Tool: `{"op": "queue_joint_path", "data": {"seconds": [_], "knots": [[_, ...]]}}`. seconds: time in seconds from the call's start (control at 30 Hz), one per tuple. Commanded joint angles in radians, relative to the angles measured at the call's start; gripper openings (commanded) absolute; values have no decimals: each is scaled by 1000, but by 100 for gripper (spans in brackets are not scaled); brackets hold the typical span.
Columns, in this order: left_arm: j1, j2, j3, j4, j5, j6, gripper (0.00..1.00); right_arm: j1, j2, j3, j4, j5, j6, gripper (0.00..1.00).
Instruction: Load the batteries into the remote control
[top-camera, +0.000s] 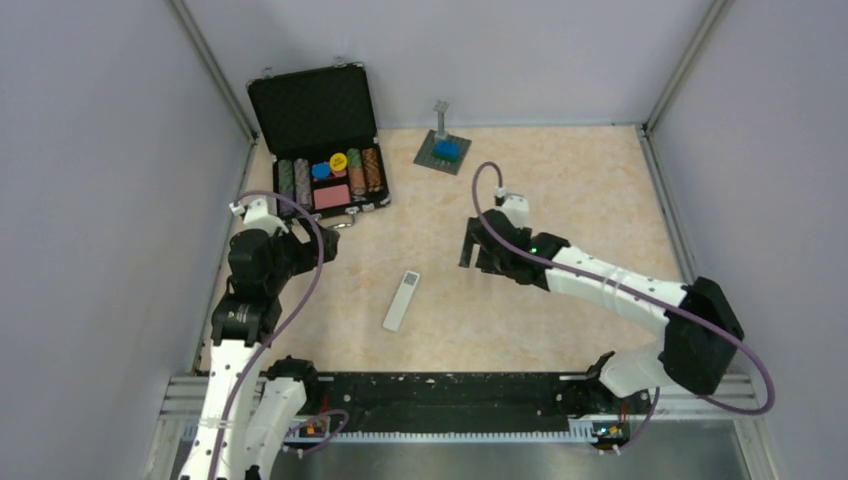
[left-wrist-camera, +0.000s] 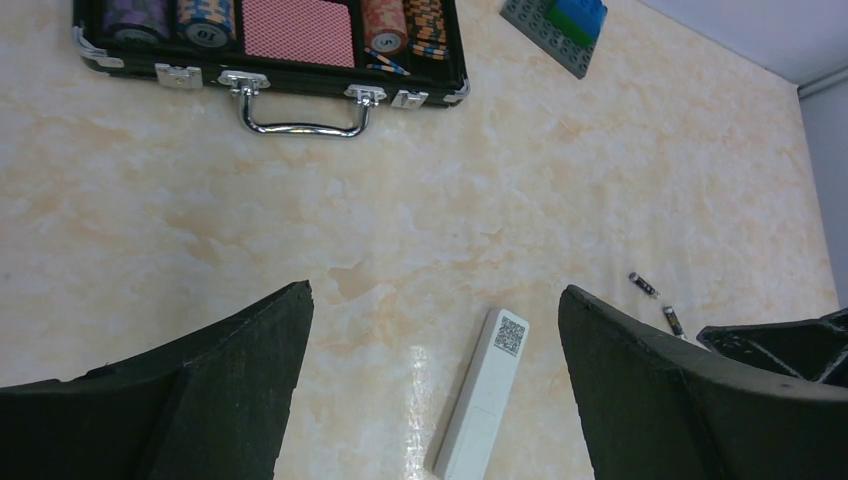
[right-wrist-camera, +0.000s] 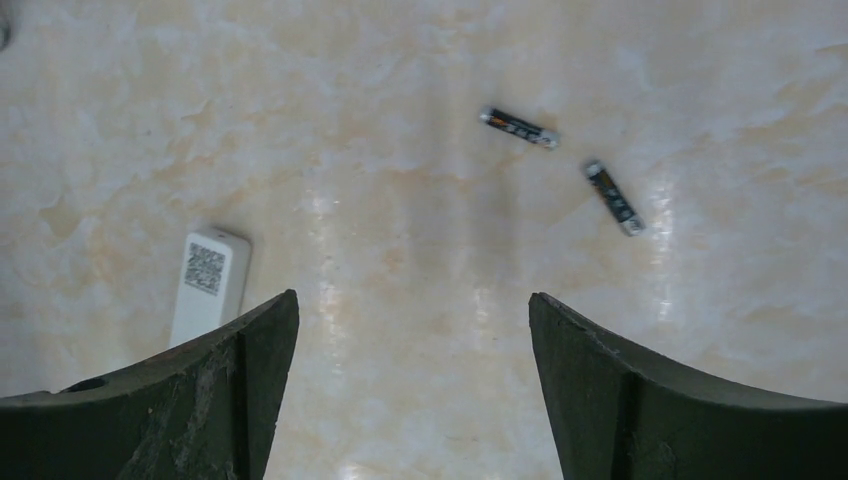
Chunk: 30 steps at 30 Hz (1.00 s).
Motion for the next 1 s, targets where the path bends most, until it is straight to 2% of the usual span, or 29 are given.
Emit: {"op": "queue_joint_path", "data": {"seconds": [0.0, 0.13, 0.27, 0.43, 0.67, 0.97], "knots": [[-2, -66, 17, -39, -91, -21, 97, 136, 130, 179, -39, 159, 145, 84], [-2, -84, 69, -118, -125, -14, 97, 221, 284, 288, -42, 157, 204, 83], [-2, -107, 99, -199, -197, -23, 96, 274, 442, 427, -78, 114, 224, 75], [-2, -154, 115, -266, -232, -19, 95, 316, 603, 555, -131, 104, 267, 73], [-2, -206, 132, -325, -298, -10, 95, 325, 704, 591, -161, 56, 313, 71], [-2, -231, 144, -338, -357, -2, 95, 336, 807, 681, -203, 87, 302, 71]]}}
